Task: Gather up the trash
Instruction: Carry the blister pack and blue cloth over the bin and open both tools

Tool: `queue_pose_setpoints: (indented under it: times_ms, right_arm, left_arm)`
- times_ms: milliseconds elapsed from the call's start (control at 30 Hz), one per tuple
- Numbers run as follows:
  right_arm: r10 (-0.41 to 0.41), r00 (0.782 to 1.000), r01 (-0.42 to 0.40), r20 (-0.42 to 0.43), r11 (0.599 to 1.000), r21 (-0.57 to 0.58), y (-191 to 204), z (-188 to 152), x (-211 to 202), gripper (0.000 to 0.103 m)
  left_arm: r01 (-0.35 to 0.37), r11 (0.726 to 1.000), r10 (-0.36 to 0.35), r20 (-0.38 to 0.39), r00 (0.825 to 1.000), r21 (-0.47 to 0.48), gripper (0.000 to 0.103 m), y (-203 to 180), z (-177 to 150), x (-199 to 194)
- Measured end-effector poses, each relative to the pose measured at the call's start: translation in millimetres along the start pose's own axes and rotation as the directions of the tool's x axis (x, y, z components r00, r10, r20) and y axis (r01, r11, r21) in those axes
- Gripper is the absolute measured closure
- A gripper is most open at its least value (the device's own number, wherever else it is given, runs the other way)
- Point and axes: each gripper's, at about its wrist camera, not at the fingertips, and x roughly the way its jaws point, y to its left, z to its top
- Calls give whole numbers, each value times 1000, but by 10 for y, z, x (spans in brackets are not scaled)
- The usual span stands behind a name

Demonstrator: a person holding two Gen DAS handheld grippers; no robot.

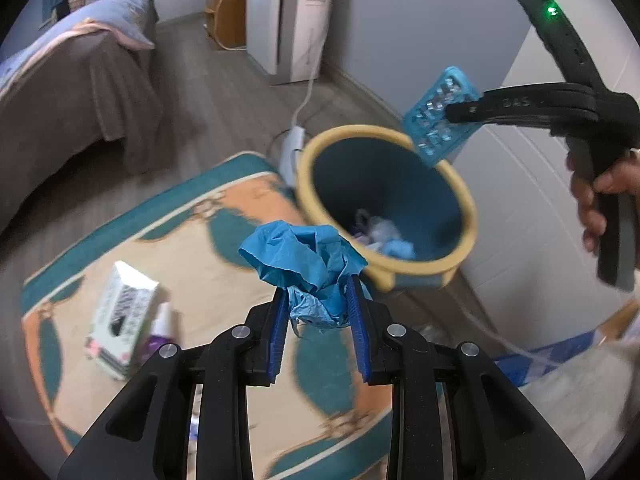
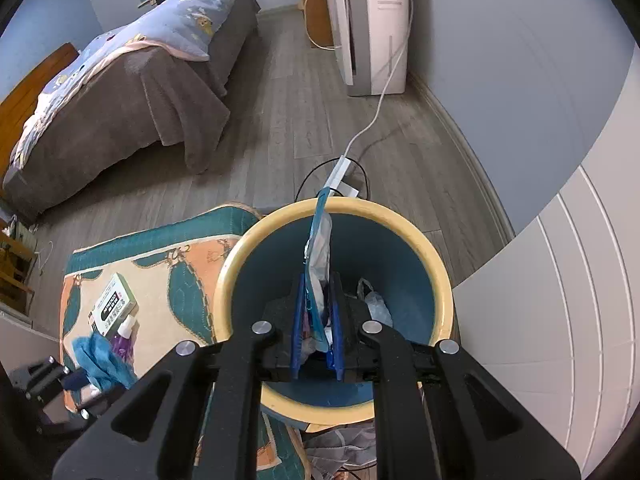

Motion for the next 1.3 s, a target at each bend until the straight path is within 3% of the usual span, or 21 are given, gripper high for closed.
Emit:
queue_pose_setpoints:
  times_ms: [300,467,567,867,900,1000,1067,1233,1267,1300]
  right_arm:
    - [-21,999,22,-32,998,55,-303,-37,170,92]
    - [-33,997,43,-75,990,136,-516,-91,355,91]
    - [-42,994,58,-99,985,163,-580,-125,448,91]
    - [-23,997,35,-77,987,155,-528,-80,425,91]
    - [-17,997,29,-76,988,155,-524,-79,426,91]
    - [0,997,12,-76,988,153,-507,-80,432,91]
    - [9,997,2,-73,989,145,-476,-75,428,90]
    - [9,998,-1,-56,990,140,-429,-39,380,89]
    - [6,999,2,-54,990,140,-411,-31,373,86]
    - [4,999,3,-52,990,140,-398,-29,362,75]
  left_arm:
    - [146,989,-145,-71,987,9,73,-508,265,468]
    - [104,992,-96,-100,990,76,73,-657,392,714]
    - [96,994,-90,-110,990,48,73,-630,488,845]
    - [1,999,0,-25,1000,36,72,-461,838,865]
    - [-7,999,8,-15,1000,31,70,-444,848,853]
    - [-38,999,38,-5,999,34,52,-406,811,840]
    - [-65,997,64,7,998,35,35,-370,767,829]
    - [-115,993,114,44,993,17,15,-277,672,782]
    - [-125,992,124,50,991,17,13,-266,654,764]
    - [-137,990,135,59,989,19,12,-255,635,734]
